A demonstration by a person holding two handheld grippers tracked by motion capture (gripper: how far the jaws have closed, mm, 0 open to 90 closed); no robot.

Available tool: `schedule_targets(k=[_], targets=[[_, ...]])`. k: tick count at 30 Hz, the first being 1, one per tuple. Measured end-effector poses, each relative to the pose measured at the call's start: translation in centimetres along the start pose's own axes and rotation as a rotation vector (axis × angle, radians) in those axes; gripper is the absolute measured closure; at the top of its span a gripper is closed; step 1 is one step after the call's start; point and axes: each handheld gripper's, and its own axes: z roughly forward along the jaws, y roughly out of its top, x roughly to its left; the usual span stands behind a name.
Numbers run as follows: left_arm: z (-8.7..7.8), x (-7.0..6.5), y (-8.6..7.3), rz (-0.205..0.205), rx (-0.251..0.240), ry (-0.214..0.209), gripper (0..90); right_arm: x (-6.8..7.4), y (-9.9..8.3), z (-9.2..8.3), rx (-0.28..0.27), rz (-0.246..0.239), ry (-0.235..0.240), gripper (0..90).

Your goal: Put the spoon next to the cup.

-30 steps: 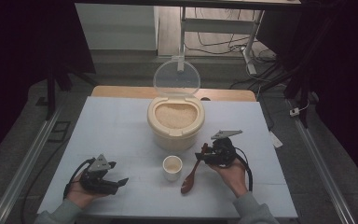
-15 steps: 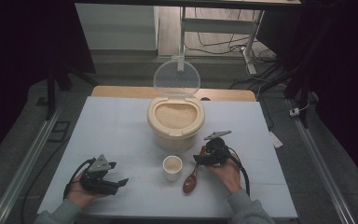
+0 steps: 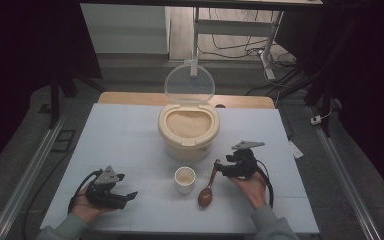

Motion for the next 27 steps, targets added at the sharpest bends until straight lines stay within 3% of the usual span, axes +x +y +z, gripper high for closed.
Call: schedule_targets(k=[6, 13, 20, 27], targets=[[-0.1, 0.1, 0.0, -0.004, -0.007, 0.005, 19.6, -0.9, -2.3, -3.6, -0.074, -0.044, 0.079, 39.4], [-0.3, 0.1, 0.0, -0.014, -0.023, 0.014, 19.5, -2.0, -4.8, -6.4, -0.119, -0.082, 0.052, 39.1], [-0.4, 0.1, 0.1, -0.021, -0.034, 0.019, 19.3, -2.6, -6.6, -7.5, -0.124, -0.112, 0.038, 39.2], [-0.4, 0.1, 0.1, -0.027, -0.039, 0.022, 19.2, -2.3, -6.7, -7.5, -0.118, -0.149, 0.02, 39.3]])
